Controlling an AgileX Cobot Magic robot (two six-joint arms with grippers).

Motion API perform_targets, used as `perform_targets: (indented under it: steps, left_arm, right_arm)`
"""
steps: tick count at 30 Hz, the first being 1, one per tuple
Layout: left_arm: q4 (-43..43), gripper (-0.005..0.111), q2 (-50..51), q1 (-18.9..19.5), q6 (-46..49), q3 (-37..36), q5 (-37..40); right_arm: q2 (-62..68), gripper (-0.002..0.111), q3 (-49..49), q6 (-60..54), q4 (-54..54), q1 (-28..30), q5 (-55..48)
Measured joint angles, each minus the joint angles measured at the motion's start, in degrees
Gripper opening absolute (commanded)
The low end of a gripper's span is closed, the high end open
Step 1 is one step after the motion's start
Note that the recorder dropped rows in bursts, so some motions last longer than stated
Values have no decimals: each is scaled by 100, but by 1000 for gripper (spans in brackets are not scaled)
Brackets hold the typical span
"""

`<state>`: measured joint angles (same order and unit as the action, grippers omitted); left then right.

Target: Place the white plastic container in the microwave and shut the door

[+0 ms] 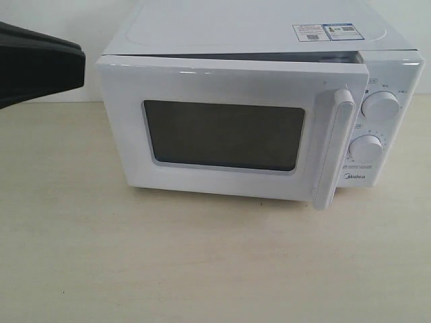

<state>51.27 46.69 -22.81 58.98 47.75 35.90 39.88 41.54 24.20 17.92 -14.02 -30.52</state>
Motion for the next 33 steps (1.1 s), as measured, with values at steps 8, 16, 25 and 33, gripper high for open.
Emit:
perform_targets:
  steps: [8, 16, 25, 33]
  left_arm:
    - [15, 4, 0, 0, 0, 0, 0]
    - [244, 4, 0, 0, 0, 0, 78]
    - [252, 4, 0, 0, 0, 0, 121]
    - [252, 4, 0, 0, 0, 0, 160]
  right_arm:
    - [85, 0, -112, -457, -1354, -1286, 746]
    - [1075, 0, -851, -230, -1377, -1386, 2509]
    - [2319, 0, -1018, -173, -1577, -1388, 4282]
    - [3270, 0, -1018, -1832, -3509, -1388, 5316]
